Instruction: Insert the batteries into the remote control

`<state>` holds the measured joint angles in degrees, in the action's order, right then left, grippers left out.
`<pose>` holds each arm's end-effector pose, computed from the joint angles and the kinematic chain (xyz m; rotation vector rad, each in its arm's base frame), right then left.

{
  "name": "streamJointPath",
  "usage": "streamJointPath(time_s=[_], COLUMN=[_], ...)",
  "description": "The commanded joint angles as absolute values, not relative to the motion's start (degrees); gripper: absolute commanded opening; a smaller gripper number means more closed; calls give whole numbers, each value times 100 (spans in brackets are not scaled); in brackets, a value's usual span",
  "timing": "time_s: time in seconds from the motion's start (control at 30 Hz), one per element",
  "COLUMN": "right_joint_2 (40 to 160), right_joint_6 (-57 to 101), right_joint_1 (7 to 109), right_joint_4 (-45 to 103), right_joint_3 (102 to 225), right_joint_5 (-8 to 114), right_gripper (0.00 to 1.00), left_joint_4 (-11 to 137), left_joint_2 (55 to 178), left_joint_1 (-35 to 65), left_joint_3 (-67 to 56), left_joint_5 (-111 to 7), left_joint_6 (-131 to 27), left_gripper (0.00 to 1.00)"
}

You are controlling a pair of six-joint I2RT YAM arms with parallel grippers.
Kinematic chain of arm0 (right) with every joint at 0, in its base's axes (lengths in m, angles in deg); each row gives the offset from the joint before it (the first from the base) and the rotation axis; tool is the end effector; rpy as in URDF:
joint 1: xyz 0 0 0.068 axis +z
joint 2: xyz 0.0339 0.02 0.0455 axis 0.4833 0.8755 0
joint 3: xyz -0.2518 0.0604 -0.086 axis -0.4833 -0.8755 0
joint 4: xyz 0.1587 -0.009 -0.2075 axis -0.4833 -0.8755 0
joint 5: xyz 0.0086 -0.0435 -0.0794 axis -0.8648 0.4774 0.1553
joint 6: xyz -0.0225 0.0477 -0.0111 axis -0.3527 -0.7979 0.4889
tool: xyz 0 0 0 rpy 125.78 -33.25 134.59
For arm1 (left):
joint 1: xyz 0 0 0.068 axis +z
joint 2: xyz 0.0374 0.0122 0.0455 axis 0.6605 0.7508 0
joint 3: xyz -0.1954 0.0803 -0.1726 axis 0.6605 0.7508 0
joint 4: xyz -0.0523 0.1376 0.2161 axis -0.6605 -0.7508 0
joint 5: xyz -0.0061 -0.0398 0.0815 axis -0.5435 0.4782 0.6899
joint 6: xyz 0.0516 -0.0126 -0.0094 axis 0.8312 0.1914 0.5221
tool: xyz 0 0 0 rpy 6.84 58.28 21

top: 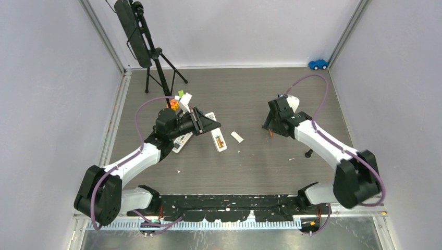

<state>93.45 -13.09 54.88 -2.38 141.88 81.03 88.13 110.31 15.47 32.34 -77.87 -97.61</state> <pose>0.2431 0.1044 0.2519 0.4776 2.3668 0.0857 0.2292 -0.1334 0.2532 -0.0308 1.9631 -1.5270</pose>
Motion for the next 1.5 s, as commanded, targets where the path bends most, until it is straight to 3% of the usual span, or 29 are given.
streamJointPath(time_s=[0.0,0.63,0.67,0.8,0.9,0.97,1.33,1.47], right_joint_2=[10138,12003,12068,12100,11926,11729,9582,8785], right_joint_6=[-705,66,71,53,-186,-300,-367,-296], right_joint_1=[5063,4841,4821,4806,4806,4825,5130,5148], right_joint_4=[-27,688,719,737,576,551,834,1170], right_joint_3=[14279,14729,14725,14633,14578,14492,13890,13746], right_joint_5=[7520,7683,7649,7431,7532,7509,6462,5534], right_gripper=[60,48,46,21,6,2,1,2], left_joint_4=[9187,9379,9380,9344,9153,9080,8672,8704], left_joint_2=[10786,10943,10955,10912,10842,10797,10853,10916], left_joint_1=[1559,1563,1559,1561,1559,1559,1559,1559], left_joint_3=[3187,3042,3029,3031,3031,3048,3053,3041], left_joint_5=[-7836,-8261,-8266,-8283,-8204,-8130,-7750,-7795], left_joint_6=[-9432,-9396,-9401,-9406,-9331,-9296,-9322,-9322], left_gripper=[0,0,0,0,0,0,0,0])
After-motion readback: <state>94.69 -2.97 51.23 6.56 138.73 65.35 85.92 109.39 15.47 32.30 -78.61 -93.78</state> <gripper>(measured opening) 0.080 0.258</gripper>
